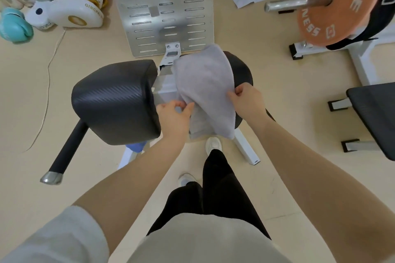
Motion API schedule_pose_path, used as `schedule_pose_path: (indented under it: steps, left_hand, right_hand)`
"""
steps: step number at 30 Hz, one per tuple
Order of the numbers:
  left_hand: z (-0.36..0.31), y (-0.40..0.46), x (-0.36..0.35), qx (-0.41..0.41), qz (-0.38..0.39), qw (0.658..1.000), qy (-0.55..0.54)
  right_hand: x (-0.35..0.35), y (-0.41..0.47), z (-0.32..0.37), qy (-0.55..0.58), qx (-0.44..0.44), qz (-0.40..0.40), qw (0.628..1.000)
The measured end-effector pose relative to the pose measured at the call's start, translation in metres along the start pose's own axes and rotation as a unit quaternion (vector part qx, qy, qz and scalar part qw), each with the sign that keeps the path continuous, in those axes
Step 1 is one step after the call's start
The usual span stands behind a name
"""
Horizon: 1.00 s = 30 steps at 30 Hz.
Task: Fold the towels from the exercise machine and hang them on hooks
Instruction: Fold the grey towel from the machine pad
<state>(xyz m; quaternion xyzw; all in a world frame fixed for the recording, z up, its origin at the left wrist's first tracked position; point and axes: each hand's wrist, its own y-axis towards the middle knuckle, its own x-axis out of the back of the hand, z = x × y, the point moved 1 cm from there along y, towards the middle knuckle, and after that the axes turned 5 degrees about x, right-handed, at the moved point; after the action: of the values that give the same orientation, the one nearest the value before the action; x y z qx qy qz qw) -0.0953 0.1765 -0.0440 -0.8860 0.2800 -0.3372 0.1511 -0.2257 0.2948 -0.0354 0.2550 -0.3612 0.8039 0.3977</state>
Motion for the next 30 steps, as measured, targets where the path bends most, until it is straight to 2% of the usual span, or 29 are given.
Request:
schedule_pose_path:
  steps: [7, 11, 14, 21, 23, 27, 28, 30]
  left_hand:
    - [0.015, -0.003, -0.015, -0.019, 0.048, 0.998, -0.034]
    - [0.037, -0.004, 0.007, 0.003, 0.116, 0.988, -0.103]
    - [0.051, -0.005, 0.008, -0.008, 0.085, 0.992, -0.095]
    - [0.075, -0.011, -0.024, 0.058, 0.187, 0.978, -0.069]
    - [0.086, -0.006, -0.024, 0.077, 0.173, 0.979, -0.075]
    - [0.098, 0.008, -0.025, 0.107, 0.078, 0.991, 0.035]
    - [0.096, 0.008, -0.026, 0.120, 0.077, 0.989, 0.038]
    - [0.091, 0.009, -0.030, 0.108, 0.117, 0.987, -0.029]
  right_hand:
    - [-0.013, 0.000, -0.014, 0.094, -0.006, -0.031, 0.995]
    - [-0.010, 0.002, -0.017, 0.133, -0.012, -0.048, 0.990]
    - [-0.012, 0.001, -0.019, 0.142, -0.011, -0.047, 0.989]
    - [-0.018, -0.006, -0.028, 0.137, 0.031, -0.049, 0.989]
    - [-0.020, -0.007, -0.033, 0.131, 0.040, -0.046, 0.990]
    - [-0.023, -0.010, -0.035, 0.109, 0.063, -0.050, 0.991]
    - [-0.025, -0.012, -0.037, 0.104, 0.064, -0.053, 0.991]
    - [-0.028, -0.016, -0.045, 0.102, 0.043, -0.050, 0.993]
